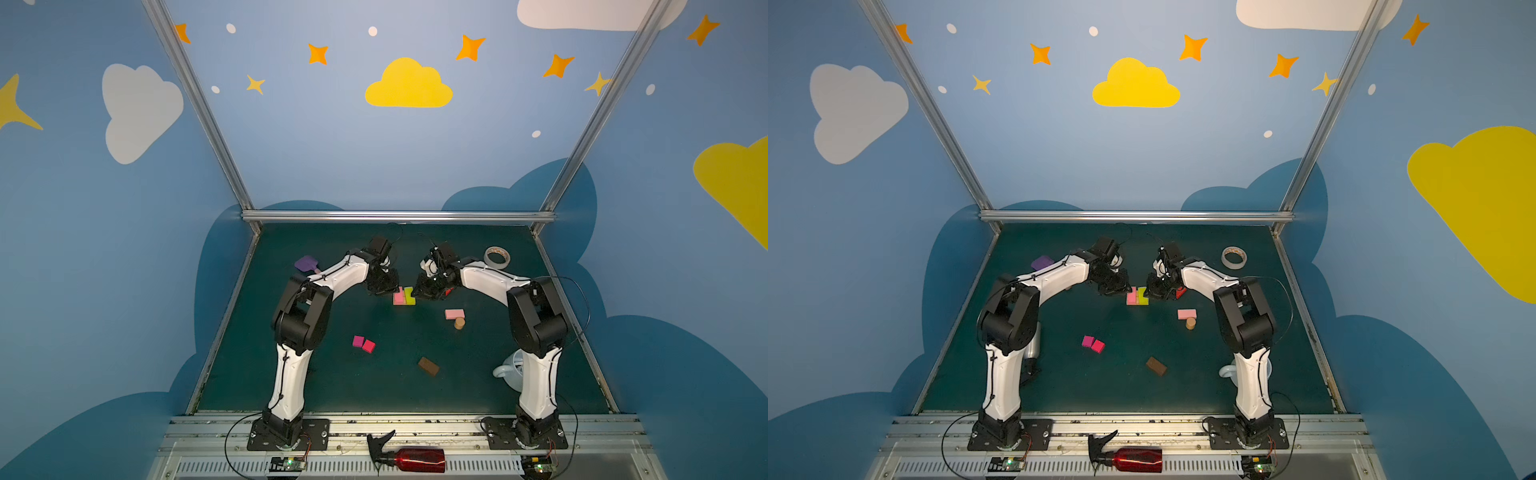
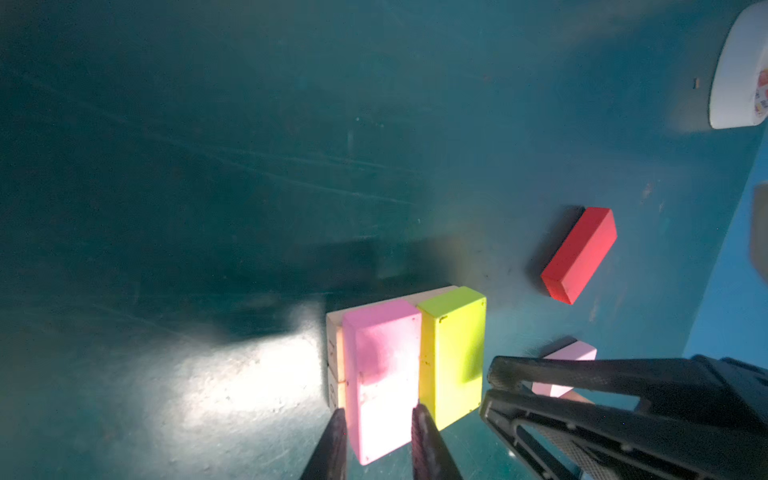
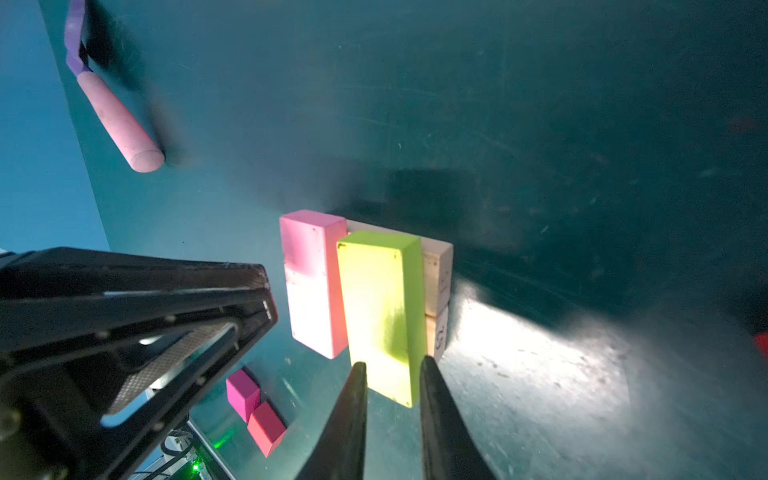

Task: Build the wood block tower

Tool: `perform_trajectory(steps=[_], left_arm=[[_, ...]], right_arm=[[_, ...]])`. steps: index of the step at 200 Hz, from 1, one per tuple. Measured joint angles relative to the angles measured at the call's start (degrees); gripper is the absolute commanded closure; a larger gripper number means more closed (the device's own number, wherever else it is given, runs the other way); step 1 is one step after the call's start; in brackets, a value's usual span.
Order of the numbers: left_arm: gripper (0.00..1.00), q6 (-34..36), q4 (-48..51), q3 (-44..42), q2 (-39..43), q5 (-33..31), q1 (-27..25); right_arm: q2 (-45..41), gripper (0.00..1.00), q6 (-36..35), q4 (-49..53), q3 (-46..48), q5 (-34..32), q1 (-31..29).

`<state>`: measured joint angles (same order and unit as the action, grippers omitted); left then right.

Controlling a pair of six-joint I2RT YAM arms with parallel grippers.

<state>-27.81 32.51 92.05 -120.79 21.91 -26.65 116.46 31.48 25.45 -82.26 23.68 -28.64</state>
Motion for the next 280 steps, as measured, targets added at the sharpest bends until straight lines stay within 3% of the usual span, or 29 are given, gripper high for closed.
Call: perform_trajectory(steps=[280], left_arm=[[0.75, 0.61, 1.18, 1.92, -2.54, 0.92, -0.68]], right_arm=[[1.09, 0.80, 1.11, -0.79, -0.02, 0.94, 0.04]])
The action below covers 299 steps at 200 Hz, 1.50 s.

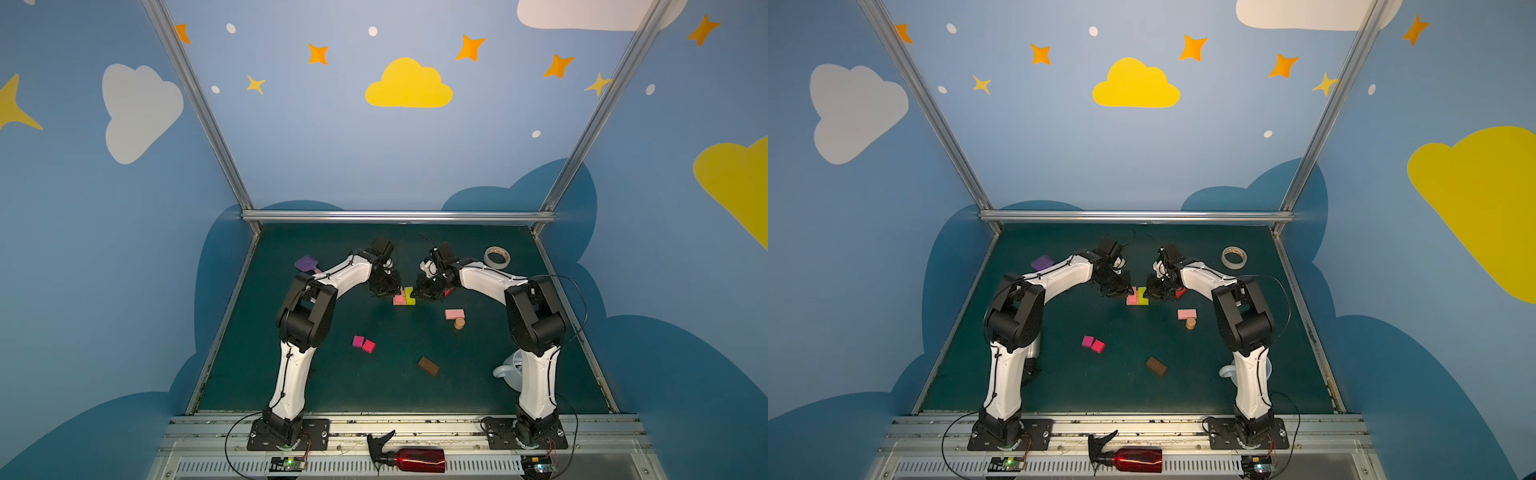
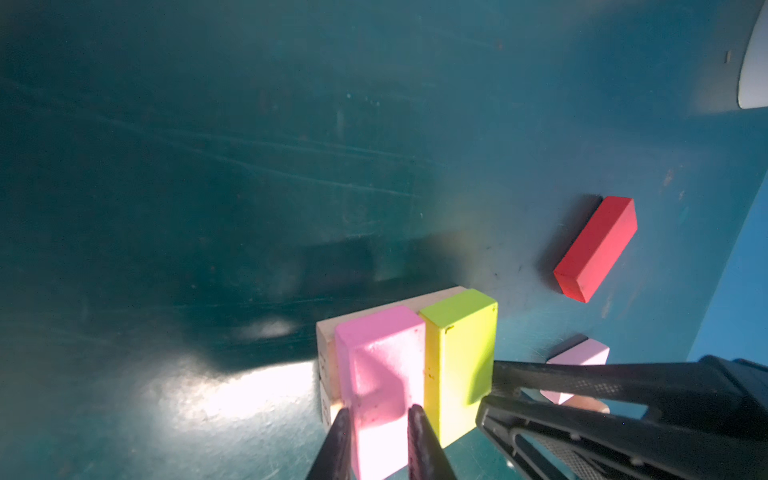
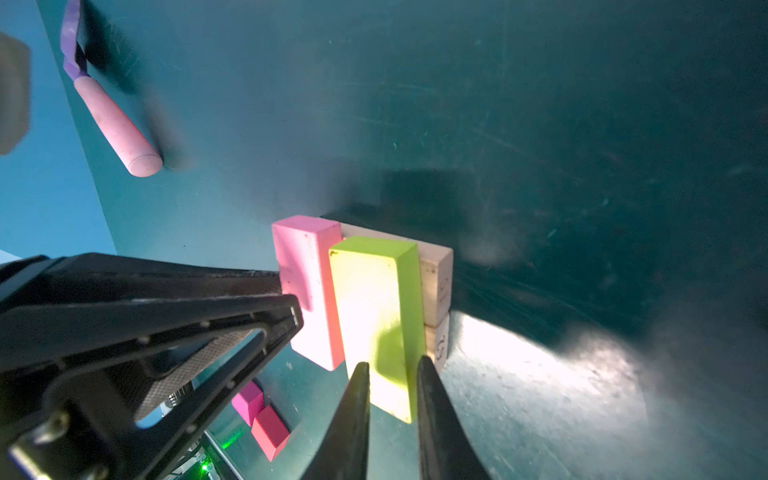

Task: Build the wood block tower

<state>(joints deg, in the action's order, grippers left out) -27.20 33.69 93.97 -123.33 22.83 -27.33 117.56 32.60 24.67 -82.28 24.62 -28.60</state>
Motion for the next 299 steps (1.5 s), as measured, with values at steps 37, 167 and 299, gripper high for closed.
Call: perform_trajectory(steps=[37, 167, 299], left_arm=[[0.75, 0.17, 0.46, 1.20, -0.09, -0.11, -0.07], [0.75, 0.61, 1.81, 2.86, -0.72, -0.46, -0.11], [0.75, 0.61, 1.92, 2.86, -0.76, -0.44, -0.35]], right_arm=[[0.26, 0.80, 0.00, -0.02, 0.00, 0.04, 0.00], [0.28, 0.81, 0.09, -0.04, -0.22, 0.09, -0.37], [0.72, 0.81, 0.22, -0.20, -0.44, 0.33, -0.66]])
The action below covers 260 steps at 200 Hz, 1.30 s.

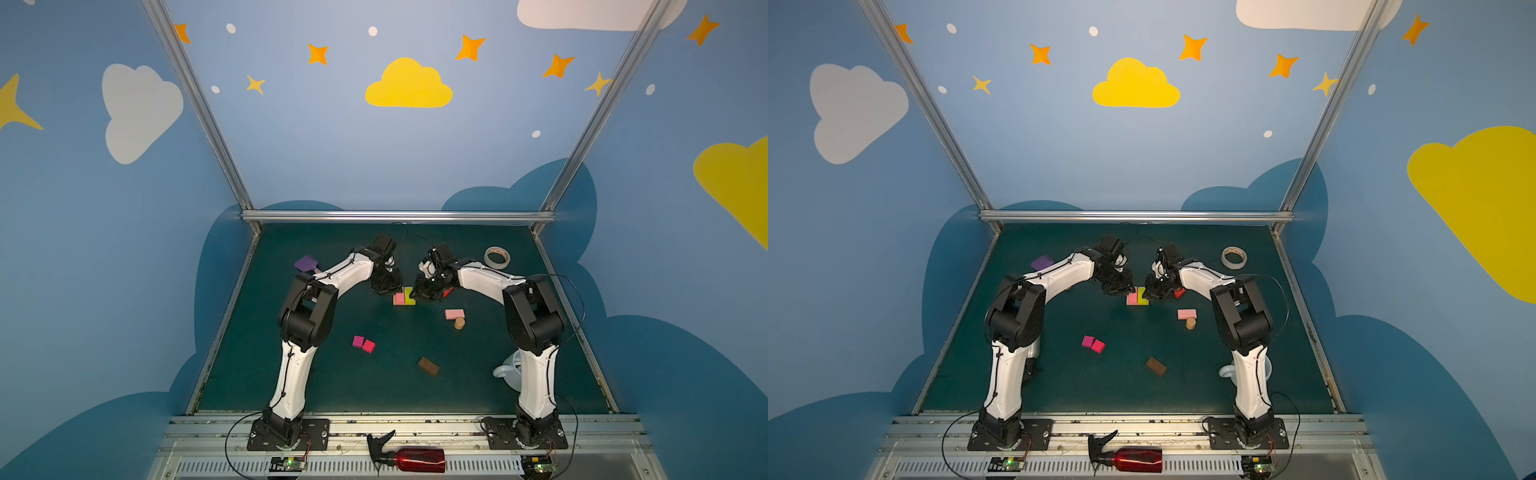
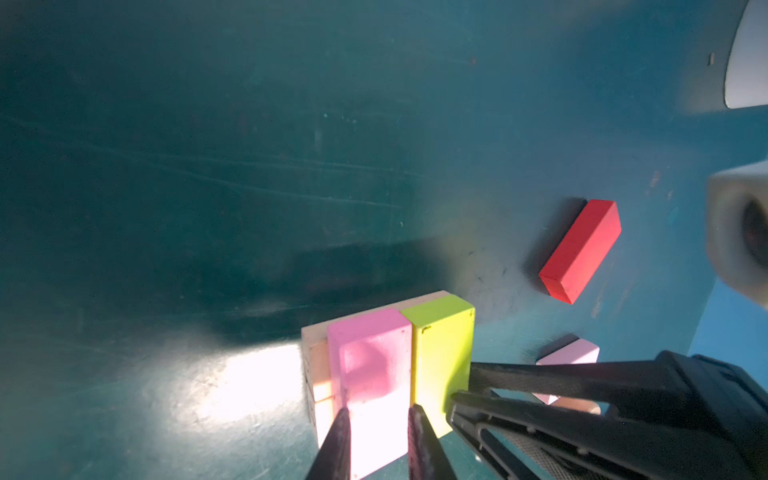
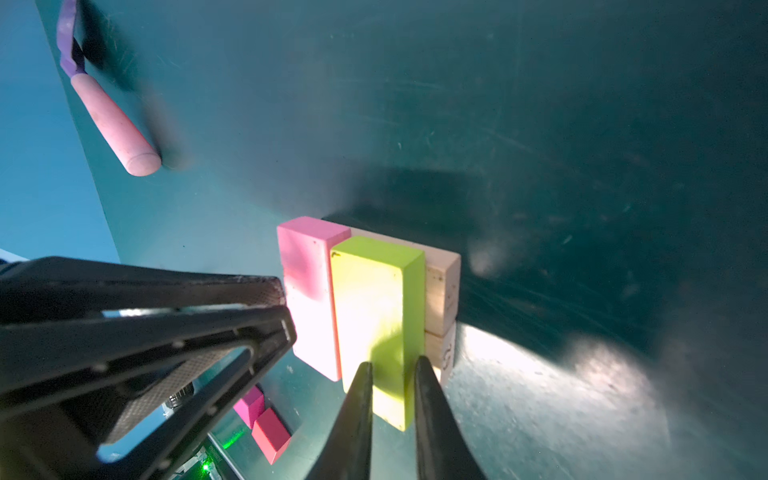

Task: Build the wood block tower

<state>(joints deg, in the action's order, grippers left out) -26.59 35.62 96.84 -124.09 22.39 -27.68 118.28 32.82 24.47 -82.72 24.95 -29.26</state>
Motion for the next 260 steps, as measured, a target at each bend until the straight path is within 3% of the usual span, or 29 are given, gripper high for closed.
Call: perform_trajectory(steps=[100, 169, 260], left_arm=[[0.75, 0.00, 0.00, 0.00, 0.00, 0.02, -0.11], [0.68, 0.26, 0.63, 1.25, -0.48, -0.20, -0.13], [0.68, 0.44, 1.27, 1.97, -0.83, -0.72, -0.13]], right_arm=[[0.22, 0.81, 0.00, -0.09, -0.74, 0.00, 0.00], [0.57, 0.78, 0.00, -0.04, -1.38, 0.00, 0.00], [0.98, 0.73, -0.04, 0.04, -2.64, -0.02, 0.02]])
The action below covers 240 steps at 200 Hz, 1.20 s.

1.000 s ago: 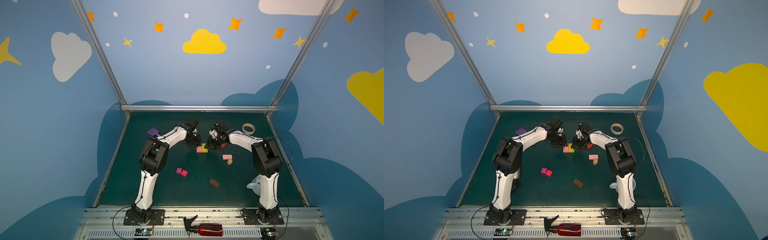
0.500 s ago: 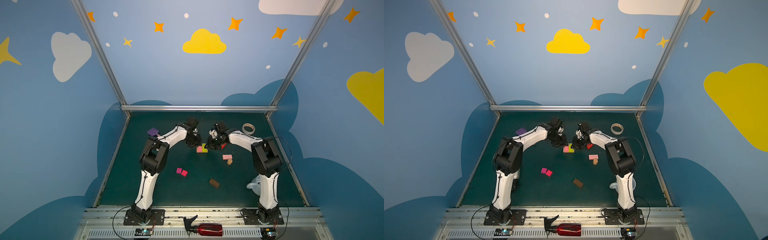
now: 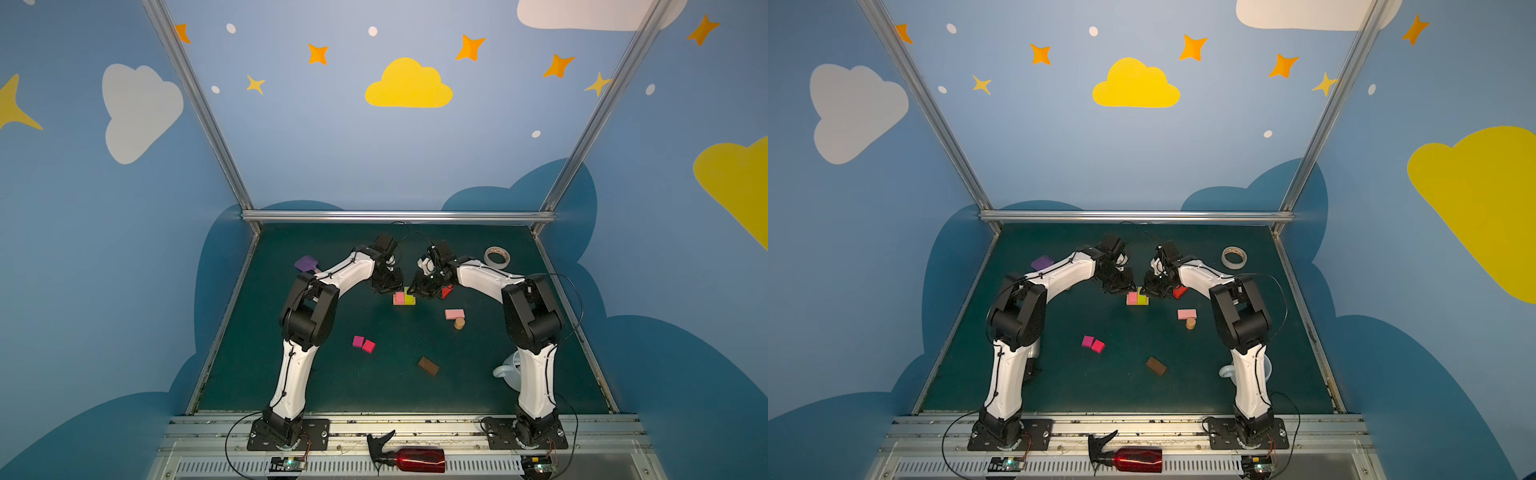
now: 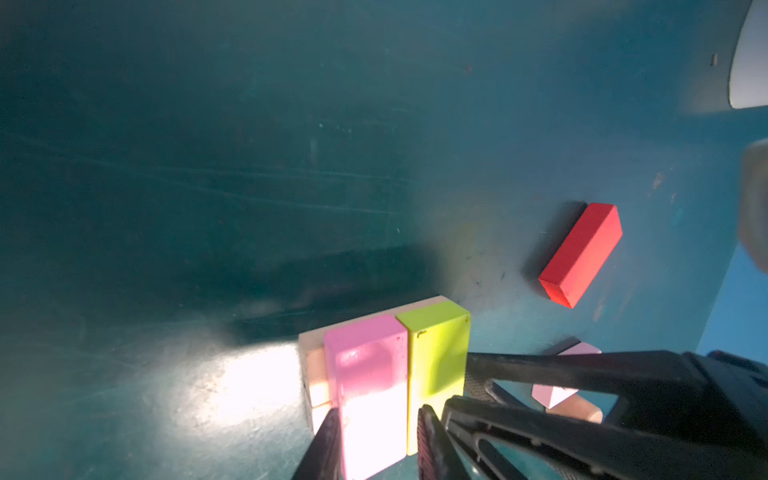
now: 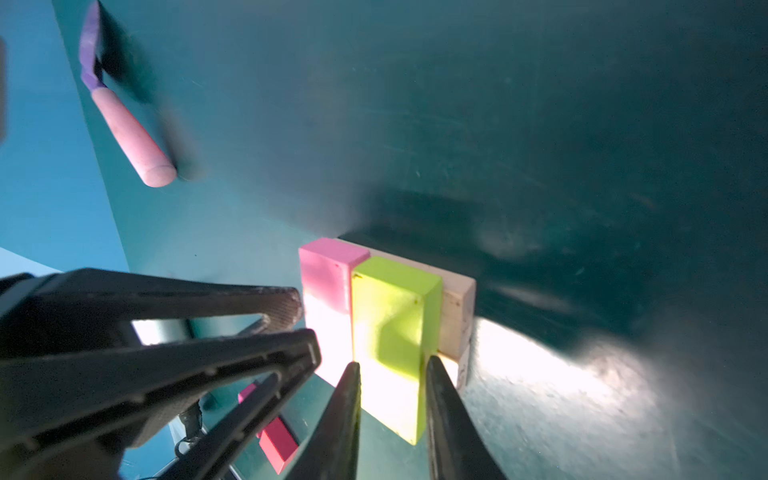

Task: Build the wood block tower

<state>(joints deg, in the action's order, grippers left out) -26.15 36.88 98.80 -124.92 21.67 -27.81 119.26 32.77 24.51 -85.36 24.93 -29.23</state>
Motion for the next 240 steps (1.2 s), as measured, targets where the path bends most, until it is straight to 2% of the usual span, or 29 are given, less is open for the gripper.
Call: perform_trajectory(steps=[115, 175, 240], left_arm=[[0.68, 0.09, 0.72, 1.86, -1.51, -0.15, 0.00], [0.68, 0.42, 0.96, 2.34, -1.88, -0.28, 0.00], [0.66, 0.42, 1.68, 2.21, -1.68, -2.62, 0.00]], right_arm=[[0.31, 0.72, 0.02, 0.17, -0.61, 0.00, 0.15], [0.31, 0.63, 0.02, 0.22, -0.61, -0.37, 0.17], [-0.24, 0.61, -0.02, 1.03, -0.61, -1.22, 0.42]])
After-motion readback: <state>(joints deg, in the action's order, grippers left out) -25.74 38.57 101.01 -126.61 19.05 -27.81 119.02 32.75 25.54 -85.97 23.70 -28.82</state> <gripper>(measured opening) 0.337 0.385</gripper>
